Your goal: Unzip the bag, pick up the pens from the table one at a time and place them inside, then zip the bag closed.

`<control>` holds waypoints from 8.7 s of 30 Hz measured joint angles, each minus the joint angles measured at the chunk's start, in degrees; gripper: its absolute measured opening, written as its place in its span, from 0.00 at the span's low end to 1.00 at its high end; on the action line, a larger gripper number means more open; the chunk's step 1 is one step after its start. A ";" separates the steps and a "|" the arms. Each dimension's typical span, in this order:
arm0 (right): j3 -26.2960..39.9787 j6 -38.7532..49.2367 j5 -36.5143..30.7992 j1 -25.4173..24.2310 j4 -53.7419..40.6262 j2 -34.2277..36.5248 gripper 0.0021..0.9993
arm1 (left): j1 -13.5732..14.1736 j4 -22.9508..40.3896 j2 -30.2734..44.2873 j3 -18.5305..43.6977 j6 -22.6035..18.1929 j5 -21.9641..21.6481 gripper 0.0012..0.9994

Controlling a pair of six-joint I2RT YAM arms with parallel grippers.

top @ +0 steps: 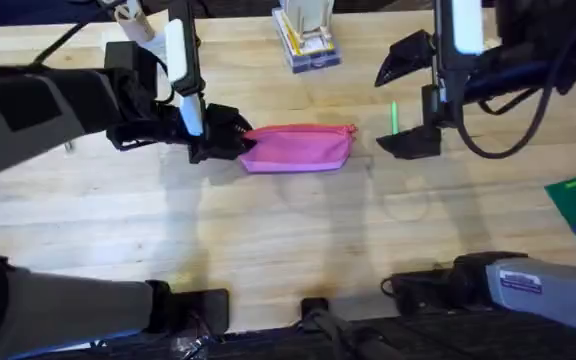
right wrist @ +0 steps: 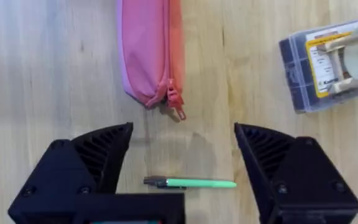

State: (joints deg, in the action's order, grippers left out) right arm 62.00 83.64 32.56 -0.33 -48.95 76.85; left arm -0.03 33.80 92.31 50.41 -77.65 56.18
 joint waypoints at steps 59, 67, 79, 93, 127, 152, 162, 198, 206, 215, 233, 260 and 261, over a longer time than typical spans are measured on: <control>0.00 5.17 4.76 2.79 4.40 14.82 0.96 | 0.00 0.00 0.00 0.00 0.00 0.00 0.04; 0.02 5.35 4.79 2.85 4.42 16.01 0.55 | 0.00 0.02 0.00 0.00 0.00 0.00 0.04; 0.00 5.40 4.76 2.85 4.35 16.01 0.03 | 0.00 -0.02 0.00 0.00 0.00 -0.02 0.04; 0.00 5.39 6.37 3.27 3.66 8.36 0.03 | 0.00 -0.01 0.00 0.00 0.00 -0.07 0.04; 0.02 -2.13 10.08 29.89 25.08 10.04 0.03 | -0.09 0.70 0.00 0.02 -0.02 0.07 0.04; 0.02 -6.08 10.32 28.49 27.11 2.69 1.00 | -0.09 0.70 0.00 0.02 -0.02 0.07 0.04; 0.02 -6.09 8.68 28.49 23.64 -2.19 1.00 | -0.09 0.70 0.00 0.02 -0.02 0.07 0.04; 5.64 -28.34 -15.00 28.46 9.25 -7.91 1.00 | -0.11 12.12 -22.94 0.11 -0.13 -8.06 0.99; 7.39 -31.41 -17.56 23.67 8.64 -7.91 1.00 | -0.11 20.62 -33.41 0.11 -0.22 -13.61 0.99; 7.39 -30.82 -17.94 22.85 8.55 -7.91 1.00 | -0.11 20.83 -33.83 0.11 -0.22 -14.03 0.99; 7.39 -30.47 -17.94 23.03 7.24 -7.77 0.03 | -0.11 20.83 -33.82 0.11 -0.22 -14.03 0.99; 7.67 -25.21 -13.20 23.05 5.62 10.37 0.03 | -0.11 20.83 -33.82 0.11 -0.22 -14.03 0.99; 7.67 -25.13 -13.18 23.05 5.63 10.71 0.03 | -0.11 20.83 -33.83 0.11 -0.22 -14.03 0.99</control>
State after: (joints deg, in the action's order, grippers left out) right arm 69.67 58.51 19.38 22.72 -43.33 87.56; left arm -0.14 54.63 58.48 50.52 -77.87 42.15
